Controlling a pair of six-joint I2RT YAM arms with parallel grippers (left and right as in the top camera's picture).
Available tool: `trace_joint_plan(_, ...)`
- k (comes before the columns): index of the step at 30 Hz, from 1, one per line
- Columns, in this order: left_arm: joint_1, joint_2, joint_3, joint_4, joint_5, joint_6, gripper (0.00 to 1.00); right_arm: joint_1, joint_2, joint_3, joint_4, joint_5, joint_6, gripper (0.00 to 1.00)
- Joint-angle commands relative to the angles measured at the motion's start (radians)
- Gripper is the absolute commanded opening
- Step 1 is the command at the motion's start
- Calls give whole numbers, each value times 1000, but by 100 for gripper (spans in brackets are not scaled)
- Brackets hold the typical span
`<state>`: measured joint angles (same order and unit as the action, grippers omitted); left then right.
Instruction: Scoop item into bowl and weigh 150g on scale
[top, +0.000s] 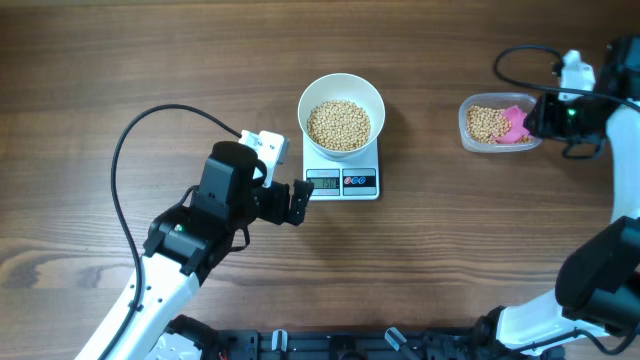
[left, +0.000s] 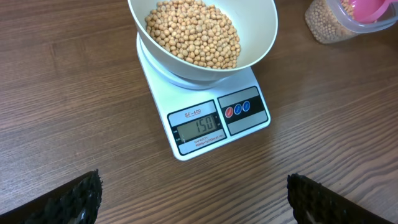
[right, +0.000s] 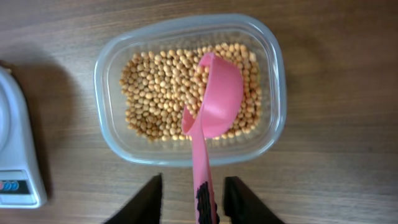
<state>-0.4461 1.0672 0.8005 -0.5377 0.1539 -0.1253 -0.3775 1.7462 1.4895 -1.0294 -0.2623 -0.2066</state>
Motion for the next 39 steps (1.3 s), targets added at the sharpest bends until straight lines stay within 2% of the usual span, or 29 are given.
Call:
trace_joint_plan(1, -1, -13, -4, 3, 4, 13, 100, -69, -18, -10, -5, -95, 7, 38)
trace_joint_plan(2, -1, -13, -4, 3, 4, 13, 100, -86, -18, -10, -7, -95, 8, 42)
trace_joint_plan(3, -1, -13, -4, 3, 4, 13, 100, -106, -18, -10, -8, -95, 8, 61)
trace_joint_plan(4, -1, -13, -4, 3, 5, 13, 100, -121, -18, -10, -11, -95, 8, 67)
trace_joint_plan(6, -1, -13, -4, 3, 4, 13, 100, -132, -18, -10, -15, -95, 7, 70)
trace_joint_plan(8, -1, -13, -4, 3, 4, 13, 100, -133, -18, -10, -15, -95, 8, 82)
trace_joint_plan(10, -1, -13, -4, 3, 4, 13, 100, -133, -18, -10, -13, -94, 23, 100)
trace_joint_plan(14, -1, -13, -4, 3, 4, 13, 100, -135, -34, 11, -15, -83, 53, 100)
trace_joint_plan(24, -1, -13, -4, 3, 4, 12, 100, -134, -266, 19, 99, -84, 81, 100)
trace_joint_plan(28, -1, -13, -4, 3, 4, 13, 100, -134, -267, 19, 143, -84, 162, 100)
trace_joint_plan(34, -1, -13, -4, 3, 4, 12, 100, -135, -267, 19, 307, -82, 154, 100)
trace_joint_plan(39, -1, -13, -4, 3, 4, 13, 100, -135, -267, 18, 356, -76, 154, 100)
